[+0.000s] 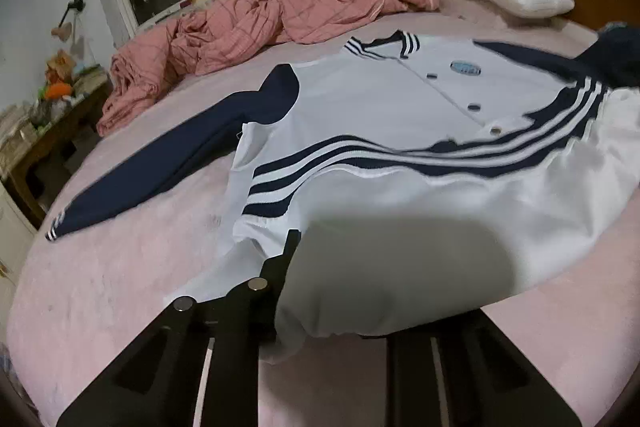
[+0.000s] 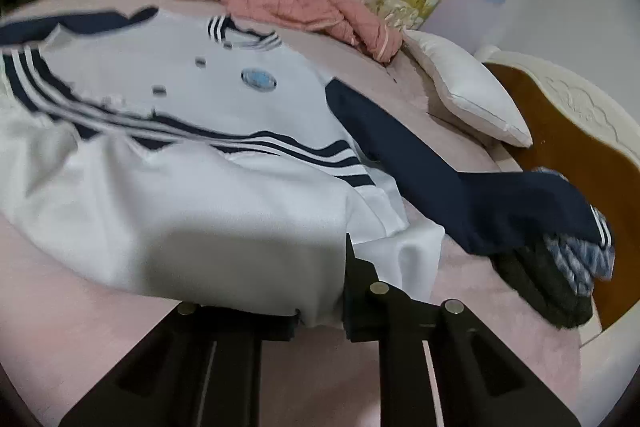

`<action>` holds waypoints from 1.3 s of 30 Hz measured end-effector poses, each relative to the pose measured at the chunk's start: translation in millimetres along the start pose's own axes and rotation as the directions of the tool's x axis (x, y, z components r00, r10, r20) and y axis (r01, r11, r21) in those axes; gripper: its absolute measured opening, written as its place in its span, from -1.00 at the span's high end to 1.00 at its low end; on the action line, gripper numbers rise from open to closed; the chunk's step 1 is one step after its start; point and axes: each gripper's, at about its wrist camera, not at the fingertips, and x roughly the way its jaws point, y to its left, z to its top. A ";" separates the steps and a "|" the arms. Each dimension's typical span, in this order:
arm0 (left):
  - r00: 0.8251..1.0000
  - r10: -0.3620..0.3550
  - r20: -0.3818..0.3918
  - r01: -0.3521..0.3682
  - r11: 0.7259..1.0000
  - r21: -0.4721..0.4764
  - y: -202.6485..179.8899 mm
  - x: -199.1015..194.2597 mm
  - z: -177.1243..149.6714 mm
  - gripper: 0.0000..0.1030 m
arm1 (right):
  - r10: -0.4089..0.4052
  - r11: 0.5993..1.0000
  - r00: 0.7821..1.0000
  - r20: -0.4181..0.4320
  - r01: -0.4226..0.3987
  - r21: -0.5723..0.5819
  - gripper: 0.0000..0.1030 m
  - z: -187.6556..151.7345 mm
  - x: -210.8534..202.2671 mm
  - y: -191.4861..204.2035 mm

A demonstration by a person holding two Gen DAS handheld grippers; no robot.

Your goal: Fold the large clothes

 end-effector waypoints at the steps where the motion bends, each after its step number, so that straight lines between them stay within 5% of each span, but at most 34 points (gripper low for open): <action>1: 1.000 0.005 0.003 -0.005 1.000 0.005 1.8 -9.7 -2.8 0.64 | 0.005 1.000 1.000 0.003 -0.005 -0.001 0.68 -1.6 -8.2 -1.4; 7: 0.998 -0.024 0.050 0.027 0.998 -0.056 18.7 -86.9 -42.8 0.66 | 0.062 0.997 0.998 0.007 -0.063 0.045 0.68 -44.4 -90.8 0.1; 12: 0.997 -0.068 -0.030 0.066 0.995 -0.076 20.5 -125.3 -93.4 0.65 | 0.119 0.990 0.992 -0.036 -0.115 0.086 0.68 -97.1 -140.8 8.5; 16: 0.996 -0.058 -0.072 0.053 0.996 -0.066 17.7 -124.7 -104.3 0.58 | 0.101 0.993 0.994 -0.044 -0.098 0.071 0.64 -110.3 -149.0 12.5; 24: 0.995 -0.079 -0.053 0.074 0.993 -0.093 28.1 -121.1 -57.6 0.27 | 0.162 0.966 0.987 -0.021 -0.155 0.208 0.24 -66.2 -141.4 -20.0; 27: 0.998 -0.061 -0.012 0.060 0.994 -0.090 33.4 -112.3 -28.8 0.13 | 0.110 0.977 0.994 0.010 -0.110 0.184 -0.16 -37.4 -133.2 -22.7; 32: 1.000 -0.009 -0.001 0.009 0.997 -0.071 44.2 -54.6 22.3 -0.04 | 0.025 0.991 0.999 -0.030 -0.021 0.132 -0.46 20.5 -87.9 -24.6; 39: 1.000 -0.006 -0.004 0.005 0.980 -0.200 75.1 -3.0 45.0 -0.50 | 0.063 0.967 0.996 -0.058 -0.047 0.249 -0.49 44.6 -15.9 -47.3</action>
